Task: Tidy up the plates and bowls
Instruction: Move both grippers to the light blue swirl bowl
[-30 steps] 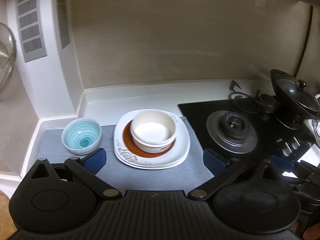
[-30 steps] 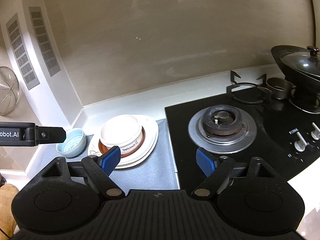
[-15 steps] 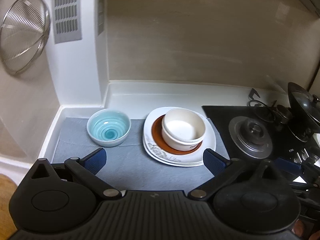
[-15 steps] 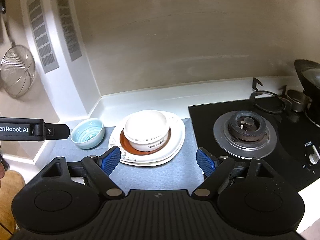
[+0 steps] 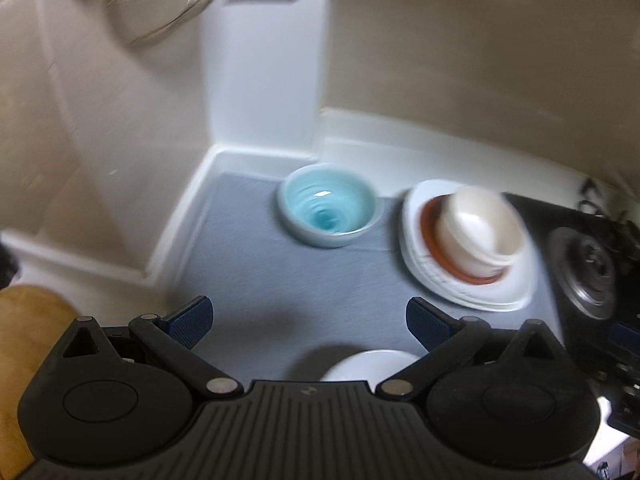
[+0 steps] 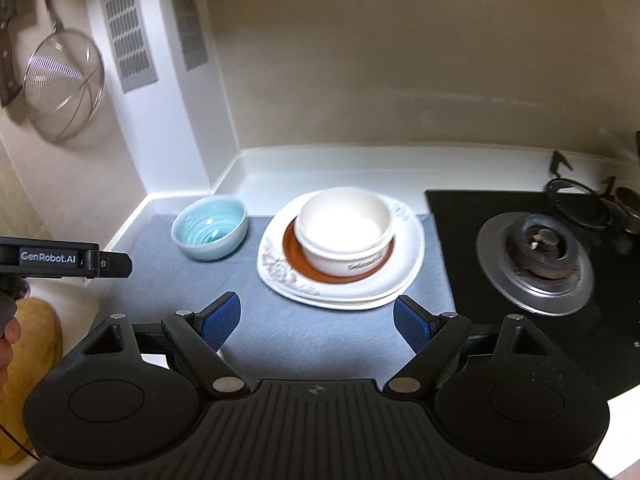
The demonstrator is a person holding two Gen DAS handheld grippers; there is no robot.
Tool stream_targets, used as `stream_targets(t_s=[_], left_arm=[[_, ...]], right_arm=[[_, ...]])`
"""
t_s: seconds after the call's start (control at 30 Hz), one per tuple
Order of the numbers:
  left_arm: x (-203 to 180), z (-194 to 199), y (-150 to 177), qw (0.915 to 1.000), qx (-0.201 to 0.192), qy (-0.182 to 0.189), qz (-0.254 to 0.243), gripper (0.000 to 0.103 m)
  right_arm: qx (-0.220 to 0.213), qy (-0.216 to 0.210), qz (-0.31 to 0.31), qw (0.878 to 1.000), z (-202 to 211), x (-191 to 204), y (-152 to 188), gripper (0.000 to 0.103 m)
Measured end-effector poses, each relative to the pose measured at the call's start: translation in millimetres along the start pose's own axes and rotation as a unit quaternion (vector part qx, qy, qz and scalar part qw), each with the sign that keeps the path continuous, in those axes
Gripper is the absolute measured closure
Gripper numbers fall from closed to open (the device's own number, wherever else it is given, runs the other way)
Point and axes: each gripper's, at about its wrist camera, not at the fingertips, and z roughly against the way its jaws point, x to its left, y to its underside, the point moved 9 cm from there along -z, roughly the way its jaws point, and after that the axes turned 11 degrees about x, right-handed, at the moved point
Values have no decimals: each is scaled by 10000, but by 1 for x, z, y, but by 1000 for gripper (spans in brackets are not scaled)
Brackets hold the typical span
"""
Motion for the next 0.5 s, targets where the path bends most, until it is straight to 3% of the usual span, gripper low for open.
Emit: stream_targets(t_s=[0.13, 0.23, 0.4, 0.5], left_arm=[[27, -13, 2, 9995, 193, -217, 138, 0], [35, -19, 10, 9988, 389, -284, -51, 0], [33, -28, 26, 9970, 680, -181, -323, 0], [31, -35, 23, 9969, 745, -115, -234, 0]], right_arm=[[223, -111, 74, 9997, -16, 12, 2, 18], [443, -210, 171, 9987, -28, 21, 7, 18], [814, -354, 435, 9951, -49, 36, 17, 18], [968, -385, 562, 9930, -59, 43, 19, 18]])
